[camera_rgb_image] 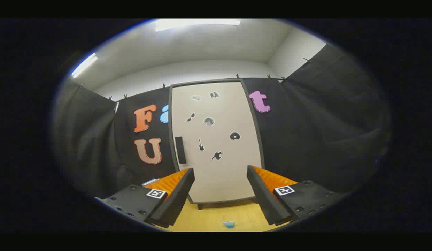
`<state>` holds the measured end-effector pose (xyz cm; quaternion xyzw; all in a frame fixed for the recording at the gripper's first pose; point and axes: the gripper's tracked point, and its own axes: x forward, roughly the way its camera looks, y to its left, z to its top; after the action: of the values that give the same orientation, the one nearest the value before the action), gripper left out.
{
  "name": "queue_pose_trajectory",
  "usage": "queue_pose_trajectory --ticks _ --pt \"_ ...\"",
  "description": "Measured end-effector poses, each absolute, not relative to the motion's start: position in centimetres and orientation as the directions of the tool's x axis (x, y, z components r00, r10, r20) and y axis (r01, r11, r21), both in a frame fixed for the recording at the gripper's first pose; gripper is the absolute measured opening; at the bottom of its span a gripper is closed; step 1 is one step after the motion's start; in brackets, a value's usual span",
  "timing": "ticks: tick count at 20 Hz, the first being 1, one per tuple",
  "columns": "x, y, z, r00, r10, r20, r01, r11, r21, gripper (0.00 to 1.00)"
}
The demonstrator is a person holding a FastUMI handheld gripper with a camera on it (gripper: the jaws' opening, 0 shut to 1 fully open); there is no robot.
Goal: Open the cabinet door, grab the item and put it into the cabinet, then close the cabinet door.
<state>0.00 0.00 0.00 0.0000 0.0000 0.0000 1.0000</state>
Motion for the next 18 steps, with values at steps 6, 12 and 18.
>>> queue_pose_trajectory --ticks 6,12,18 --pt "0.4 0.1 -0.6 1.0 0.001 -0.016 -0.001 1.0 0.006 0.97" --pt "0.4 -0.5 -0.1 1.0 -0.015 0.001 0.015 1.0 0.012 0.98" --pt "1.6 1.1 0.2 1.0 0.026 0.005 -0.026 1.0 0.016 0.97"
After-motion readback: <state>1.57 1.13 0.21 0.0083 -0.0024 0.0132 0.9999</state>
